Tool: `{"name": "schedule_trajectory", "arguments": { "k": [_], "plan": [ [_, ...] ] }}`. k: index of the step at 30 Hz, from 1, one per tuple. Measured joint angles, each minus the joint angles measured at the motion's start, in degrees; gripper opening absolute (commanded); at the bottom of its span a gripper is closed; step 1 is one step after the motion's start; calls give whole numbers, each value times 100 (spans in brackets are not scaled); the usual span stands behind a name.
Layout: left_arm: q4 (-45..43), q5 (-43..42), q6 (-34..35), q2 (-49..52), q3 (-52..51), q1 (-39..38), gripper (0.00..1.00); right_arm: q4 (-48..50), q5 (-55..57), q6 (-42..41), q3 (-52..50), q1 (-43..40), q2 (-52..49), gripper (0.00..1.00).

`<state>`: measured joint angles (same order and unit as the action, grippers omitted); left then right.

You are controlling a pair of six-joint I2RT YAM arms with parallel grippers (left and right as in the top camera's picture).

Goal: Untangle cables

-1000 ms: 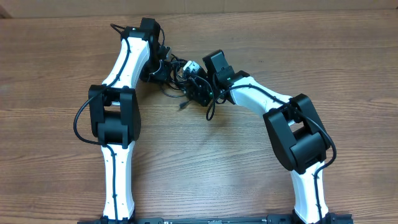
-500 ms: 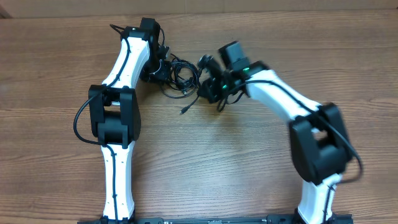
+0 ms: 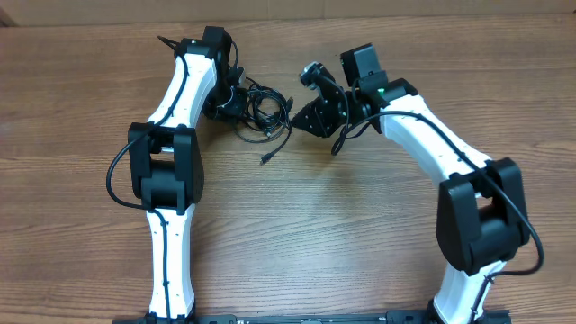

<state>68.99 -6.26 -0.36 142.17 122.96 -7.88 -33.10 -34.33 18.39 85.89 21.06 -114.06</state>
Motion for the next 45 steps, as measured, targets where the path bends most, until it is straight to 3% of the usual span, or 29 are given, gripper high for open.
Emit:
{"name": "schedule_trajectory", "arguments": {
  "k": [7, 21, 25, 29, 40, 45],
  "plan": [
    [9, 0, 0, 0, 0, 0, 25, 754, 332, 713, -4, 157, -682, 56],
    [-4, 0, 0, 0, 0, 0, 26, 1248, 184, 870, -11, 203, -1263, 54],
    [-4, 0, 0, 0, 0, 0, 26, 1327, 127, 883, -11, 269, -1438, 40],
    [-7, 0, 0, 0, 0, 0, 25, 1429, -37, 901, -11, 278, -1491, 37],
    [-7, 0, 0, 0, 0, 0, 25, 1655, -566, 890, -13, 376, -1512, 49],
    [-9, 0, 0, 0, 0, 0, 25, 1915, -481, 868, -13, 378, -1512, 49]
  ]
}}
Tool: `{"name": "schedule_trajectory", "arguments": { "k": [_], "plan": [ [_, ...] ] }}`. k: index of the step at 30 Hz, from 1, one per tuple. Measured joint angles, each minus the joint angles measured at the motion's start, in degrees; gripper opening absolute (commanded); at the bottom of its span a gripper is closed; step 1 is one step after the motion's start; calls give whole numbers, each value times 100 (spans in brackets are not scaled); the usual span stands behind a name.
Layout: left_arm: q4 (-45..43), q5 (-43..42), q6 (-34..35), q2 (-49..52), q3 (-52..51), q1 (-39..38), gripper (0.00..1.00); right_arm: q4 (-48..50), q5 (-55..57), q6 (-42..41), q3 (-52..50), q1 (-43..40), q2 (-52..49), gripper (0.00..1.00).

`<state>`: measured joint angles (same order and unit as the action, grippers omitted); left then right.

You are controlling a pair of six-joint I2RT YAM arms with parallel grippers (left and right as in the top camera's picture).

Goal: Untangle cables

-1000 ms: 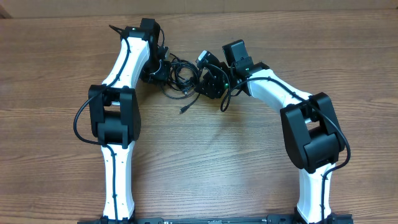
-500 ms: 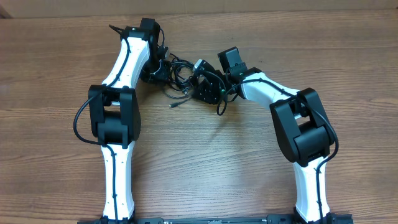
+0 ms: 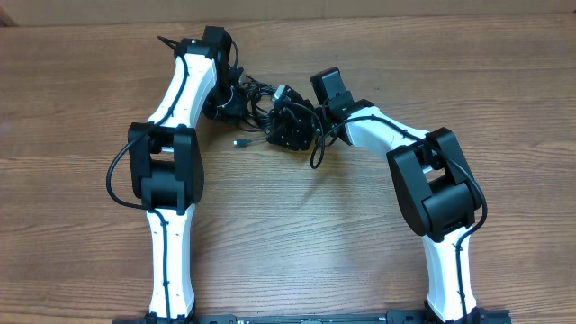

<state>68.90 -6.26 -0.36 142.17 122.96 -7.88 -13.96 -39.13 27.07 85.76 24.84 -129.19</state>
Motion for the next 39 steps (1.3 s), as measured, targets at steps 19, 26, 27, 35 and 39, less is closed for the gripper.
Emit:
{"name": "schedule_trajectory", "arguments": {
  "k": [19, 26, 27, 35, 39],
  "plan": [
    [-39, 0, 0, 0, 0, 0, 24, 385, -647, -1099, 0, -2, -240, 26],
    [-39, 0, 0, 0, 0, 0, 25, 490, -1410, -1537, 0, 0, -256, 6],
    [-39, 0, 0, 0, 0, 0, 25, 516, -1464, -1687, 0, 0, -256, 4],
    [-35, -2, 0, 0, 0, 0, 25, 577, -1687, -2887, 0, -44, -256, 4],
    [-24, 0, 0, 0, 0, 0, 25, 581, -2146, -3314, 0, -210, -256, 4]
  ]
}}
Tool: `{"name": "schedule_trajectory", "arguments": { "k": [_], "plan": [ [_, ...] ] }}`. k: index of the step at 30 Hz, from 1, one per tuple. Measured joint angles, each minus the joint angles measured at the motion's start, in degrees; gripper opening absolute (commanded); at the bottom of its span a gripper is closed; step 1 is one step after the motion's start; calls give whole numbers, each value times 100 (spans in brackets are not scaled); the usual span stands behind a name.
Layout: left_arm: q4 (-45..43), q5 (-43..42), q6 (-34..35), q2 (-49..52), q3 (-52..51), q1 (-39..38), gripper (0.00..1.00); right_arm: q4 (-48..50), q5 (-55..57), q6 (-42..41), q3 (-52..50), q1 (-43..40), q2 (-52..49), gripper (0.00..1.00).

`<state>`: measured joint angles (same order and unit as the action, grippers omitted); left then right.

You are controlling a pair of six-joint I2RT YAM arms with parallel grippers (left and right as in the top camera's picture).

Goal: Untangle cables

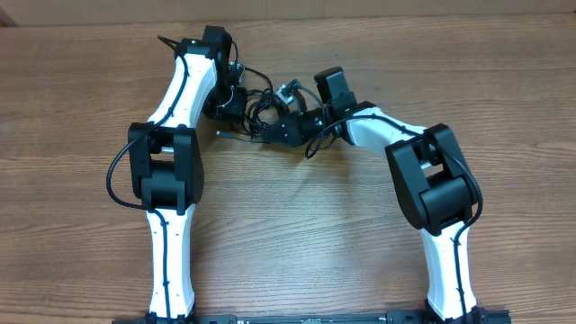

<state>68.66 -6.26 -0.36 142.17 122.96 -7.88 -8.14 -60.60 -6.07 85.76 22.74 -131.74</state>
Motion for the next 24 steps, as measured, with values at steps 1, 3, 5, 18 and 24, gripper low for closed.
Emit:
{"name": "schedule_trajectory", "arguments": {
  "k": [1, 3, 5, 18, 24],
  "plan": [
    [4, -2, 0, 0, 0, 0, 25, 7, -118, -114, 0, -50, 0, 4],
    [7, -2, 0, 0, 0, 0, 25, -2, -455, -439, 0, -212, 0, 4],
    [11, -26, 0, 0, 0, 0, 25, -20, -693, -667, 0, -330, 0, 4],
    [208, -774, -7, 0, 0, 0, 44, -289, -1143, -1572, 0, -553, 0, 12],
    [1075, -1130, 0, 0, 553, 68, 75, -610, -776, -1631, 4, -520, 0, 38]
  ]
}}
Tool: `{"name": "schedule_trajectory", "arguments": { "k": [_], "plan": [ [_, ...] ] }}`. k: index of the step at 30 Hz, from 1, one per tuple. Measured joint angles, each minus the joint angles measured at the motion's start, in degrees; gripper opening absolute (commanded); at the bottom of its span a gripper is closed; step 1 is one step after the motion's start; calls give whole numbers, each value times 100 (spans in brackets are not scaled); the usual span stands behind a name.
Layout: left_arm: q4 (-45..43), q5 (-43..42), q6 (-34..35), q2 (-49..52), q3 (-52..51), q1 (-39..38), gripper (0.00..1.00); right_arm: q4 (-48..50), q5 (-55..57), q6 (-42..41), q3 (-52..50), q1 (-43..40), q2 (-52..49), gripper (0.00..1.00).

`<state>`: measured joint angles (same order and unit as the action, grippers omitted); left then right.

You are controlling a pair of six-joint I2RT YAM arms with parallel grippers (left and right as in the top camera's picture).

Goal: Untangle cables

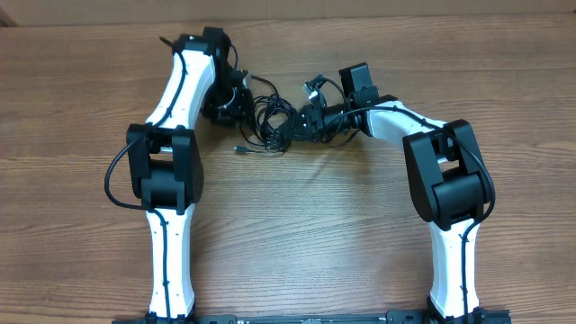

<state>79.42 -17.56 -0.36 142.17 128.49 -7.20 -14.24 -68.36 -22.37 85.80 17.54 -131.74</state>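
A tangle of thin black cables (264, 120) lies on the wooden table between the two arms. One loose plug end (241, 148) trails out toward the front. My left gripper (231, 102) sits at the tangle's left edge, its fingers mostly hidden under the wrist, and strands run into it. From the right, my right gripper (292, 127) reaches low into the tangle's right side, closed on strands there. Only the overhead view is given, so the fingertips themselves are hard to make out.
The table (342, 234) is brown wood planks. The right arm's own black cable loops beside its wrist (335, 135). Both arm bases stand at the table's near edge.
My right gripper has shifted to the right and its forearm has swung outward. The tangle has spread rightward with it, and the loose plug end now lies further right and nearer.
My right gripper first stood apart to the right of the tangle, while the left gripper sat at the tangle's left edge. Then the right gripper was in the tangle, then further left in it. Now it is back to the right with strands drawn along.
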Motion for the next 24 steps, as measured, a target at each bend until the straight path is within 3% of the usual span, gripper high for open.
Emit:
{"name": "schedule_trajectory", "arguments": {
  "k": [3, 8, 20, 22, 24],
  "plan": [
    [444, -179, -22, -13, 761, 61, 75, -37, 74, -9, 0, 9, 0, 41],
    [789, -310, 66, -181, 1147, 96, 67, -186, 243, -9, 0, 15, 0, 41],
    [-605, -614, 496, -162, -214, -367, 58, -435, 688, 114, 0, 151, 0, 42],
    [-793, -704, 605, -157, -361, -439, 52, -481, 772, 138, 0, 197, 0, 42],
    [-1012, -756, 778, -157, -540, -476, 39, -490, 881, 149, 0, 240, 0, 42]
  ]
}}
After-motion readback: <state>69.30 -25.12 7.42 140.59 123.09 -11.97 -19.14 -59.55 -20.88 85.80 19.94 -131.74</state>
